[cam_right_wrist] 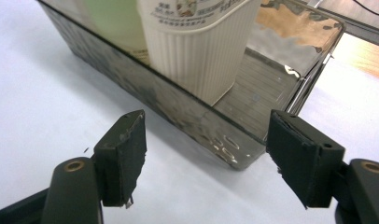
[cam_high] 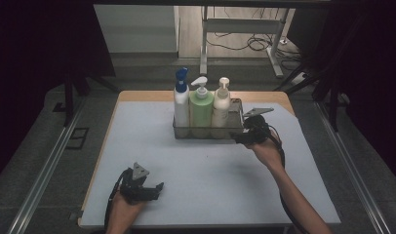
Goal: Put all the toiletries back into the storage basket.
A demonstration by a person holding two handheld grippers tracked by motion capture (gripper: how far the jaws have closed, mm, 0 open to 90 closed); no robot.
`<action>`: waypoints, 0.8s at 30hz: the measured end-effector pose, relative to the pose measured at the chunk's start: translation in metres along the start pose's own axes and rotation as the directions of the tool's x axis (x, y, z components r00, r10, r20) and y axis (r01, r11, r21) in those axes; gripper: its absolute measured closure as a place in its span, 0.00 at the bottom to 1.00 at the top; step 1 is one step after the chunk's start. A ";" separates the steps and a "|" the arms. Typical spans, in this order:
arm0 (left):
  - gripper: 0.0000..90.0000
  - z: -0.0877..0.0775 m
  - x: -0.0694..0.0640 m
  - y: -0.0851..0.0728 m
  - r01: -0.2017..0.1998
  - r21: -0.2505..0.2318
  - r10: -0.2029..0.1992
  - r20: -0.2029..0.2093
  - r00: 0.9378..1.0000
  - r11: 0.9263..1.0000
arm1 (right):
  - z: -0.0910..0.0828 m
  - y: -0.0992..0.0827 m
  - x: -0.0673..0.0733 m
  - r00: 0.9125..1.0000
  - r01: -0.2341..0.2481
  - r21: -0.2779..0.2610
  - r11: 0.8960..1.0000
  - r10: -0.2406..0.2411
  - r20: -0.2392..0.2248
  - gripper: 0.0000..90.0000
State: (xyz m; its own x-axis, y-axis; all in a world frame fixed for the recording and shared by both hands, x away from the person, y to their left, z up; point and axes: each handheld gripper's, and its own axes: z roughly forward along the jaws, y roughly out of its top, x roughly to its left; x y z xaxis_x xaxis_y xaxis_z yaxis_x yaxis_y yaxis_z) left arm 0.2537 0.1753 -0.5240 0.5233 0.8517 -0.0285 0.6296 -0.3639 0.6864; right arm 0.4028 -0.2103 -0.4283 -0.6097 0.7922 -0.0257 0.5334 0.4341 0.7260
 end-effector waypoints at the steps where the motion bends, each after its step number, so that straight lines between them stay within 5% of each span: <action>1: 0.14 0.000 0.000 0.000 0.000 0.000 0.000 0.000 1.000 1.000 | -0.001 -0.001 0.001 1.000 0.006 -0.002 1.000 -0.006 0.000 0.30; 24: 0.14 0.000 0.000 0.000 0.000 -0.001 0.000 -0.001 1.000 1.000 | -0.038 -0.027 0.015 0.995 0.093 -0.012 0.996 -0.093 -0.035 0.19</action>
State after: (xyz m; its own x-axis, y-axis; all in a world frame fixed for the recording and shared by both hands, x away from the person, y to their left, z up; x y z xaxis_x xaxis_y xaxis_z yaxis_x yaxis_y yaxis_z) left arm 0.2536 0.1751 -0.5241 0.5222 0.8524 -0.0278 0.6294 -0.3632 0.6870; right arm 0.3574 -0.2263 -0.4221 -0.6770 0.7327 -0.0691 0.4673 0.5006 0.7287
